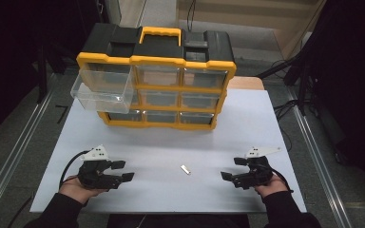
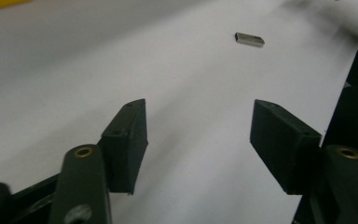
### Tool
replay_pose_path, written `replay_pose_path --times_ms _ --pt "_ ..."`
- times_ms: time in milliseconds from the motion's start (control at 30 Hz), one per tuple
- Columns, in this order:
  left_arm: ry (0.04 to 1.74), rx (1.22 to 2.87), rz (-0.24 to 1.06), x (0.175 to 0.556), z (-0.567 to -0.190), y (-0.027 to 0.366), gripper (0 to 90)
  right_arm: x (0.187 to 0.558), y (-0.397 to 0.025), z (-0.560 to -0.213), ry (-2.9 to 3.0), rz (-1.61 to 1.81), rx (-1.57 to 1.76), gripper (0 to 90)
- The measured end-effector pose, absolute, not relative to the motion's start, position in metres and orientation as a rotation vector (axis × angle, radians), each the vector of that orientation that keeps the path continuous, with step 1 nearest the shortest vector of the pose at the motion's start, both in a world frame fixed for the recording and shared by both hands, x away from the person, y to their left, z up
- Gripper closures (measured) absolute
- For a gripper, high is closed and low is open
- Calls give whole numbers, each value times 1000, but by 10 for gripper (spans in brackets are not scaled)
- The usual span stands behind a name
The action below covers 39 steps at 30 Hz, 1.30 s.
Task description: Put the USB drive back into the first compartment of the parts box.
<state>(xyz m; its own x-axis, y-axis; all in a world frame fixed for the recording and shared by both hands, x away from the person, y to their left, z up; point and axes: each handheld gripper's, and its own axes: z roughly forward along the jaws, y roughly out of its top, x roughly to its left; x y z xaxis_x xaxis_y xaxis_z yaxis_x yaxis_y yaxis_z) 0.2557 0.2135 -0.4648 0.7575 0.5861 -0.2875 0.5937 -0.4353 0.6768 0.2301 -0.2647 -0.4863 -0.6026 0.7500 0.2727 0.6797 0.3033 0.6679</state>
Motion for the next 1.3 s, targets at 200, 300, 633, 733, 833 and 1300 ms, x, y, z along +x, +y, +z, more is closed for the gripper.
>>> replay_pose_path --times_ms 200,300,633,733,833,1300 --pt "934 2149 -26 261 -466 216 313 230 -267 -488 2439 1152 1363 142" --pt "960 2143 0 261 -466 217 313 231 -266 -489 2441 1146 1357 142" --pt "964 2136 13 260 -466 219 312 234 -261 -492 2486 1163 1395 142" --pt "961 2143 15 260 -466 219 312 235 -262 -493 2500 1154 1392 145" --pt "961 2145 16 260 -466 219 312 235 -261 -492 2487 1158 1395 146" --pt "960 2156 9 260 -467 218 312 236 -262 -490 2499 1180 1373 145"
